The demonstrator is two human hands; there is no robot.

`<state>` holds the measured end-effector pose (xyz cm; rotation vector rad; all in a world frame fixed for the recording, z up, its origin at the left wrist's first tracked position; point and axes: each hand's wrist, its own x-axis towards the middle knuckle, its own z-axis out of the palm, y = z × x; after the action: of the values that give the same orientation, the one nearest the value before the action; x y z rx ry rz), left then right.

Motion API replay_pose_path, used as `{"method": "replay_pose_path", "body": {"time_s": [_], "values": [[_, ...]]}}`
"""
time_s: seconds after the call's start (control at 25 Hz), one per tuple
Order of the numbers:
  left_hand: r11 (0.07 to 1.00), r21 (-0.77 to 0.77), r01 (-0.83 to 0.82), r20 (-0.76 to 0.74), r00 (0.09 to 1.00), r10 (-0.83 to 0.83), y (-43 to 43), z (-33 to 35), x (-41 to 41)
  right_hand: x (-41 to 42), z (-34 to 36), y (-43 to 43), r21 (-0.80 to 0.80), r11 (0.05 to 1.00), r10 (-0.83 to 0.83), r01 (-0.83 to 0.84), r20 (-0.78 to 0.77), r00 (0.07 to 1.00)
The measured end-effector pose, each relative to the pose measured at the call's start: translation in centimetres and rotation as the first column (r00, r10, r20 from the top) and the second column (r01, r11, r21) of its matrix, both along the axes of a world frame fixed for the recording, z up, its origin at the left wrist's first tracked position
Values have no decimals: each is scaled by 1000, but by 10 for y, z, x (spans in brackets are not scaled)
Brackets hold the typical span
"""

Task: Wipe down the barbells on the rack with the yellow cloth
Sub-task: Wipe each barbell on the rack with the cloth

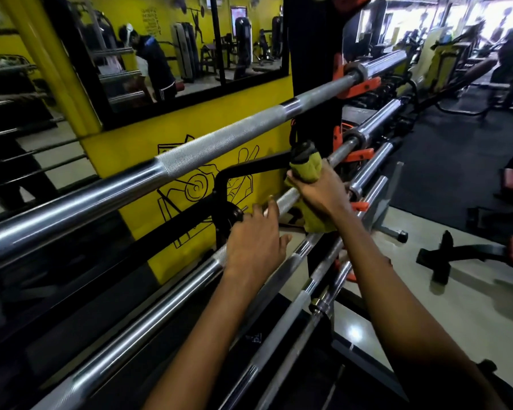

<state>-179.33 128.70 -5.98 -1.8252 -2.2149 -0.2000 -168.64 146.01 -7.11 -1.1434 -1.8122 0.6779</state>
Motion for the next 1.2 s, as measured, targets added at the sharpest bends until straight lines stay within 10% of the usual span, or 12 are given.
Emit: {"method": "replay_pose_path", "body": {"time_s": [0.16,0.28,0.6,0.88,1.2], "values": [[997,70,34,-105,994,-27,-5,-10,1,7,-10,10,191,981,-14,18,-23,1000],[996,81,25,-118,993,-15,-4,-10,3,7,12,29,24,996,-85,87,-79,993],[994,-103,-25,85,996,34,40,15,16,16,-21,22,215,973,92,-88,-9,996],[1000,3,-26,-54,998,26,65,-3,25,7,-5,48,-204,970,-211,135,-417,884],[997,41,-59,-47,997,61,63,-1,28,-6,-33,50,-479,817,-381,-321,-866,323]]}}
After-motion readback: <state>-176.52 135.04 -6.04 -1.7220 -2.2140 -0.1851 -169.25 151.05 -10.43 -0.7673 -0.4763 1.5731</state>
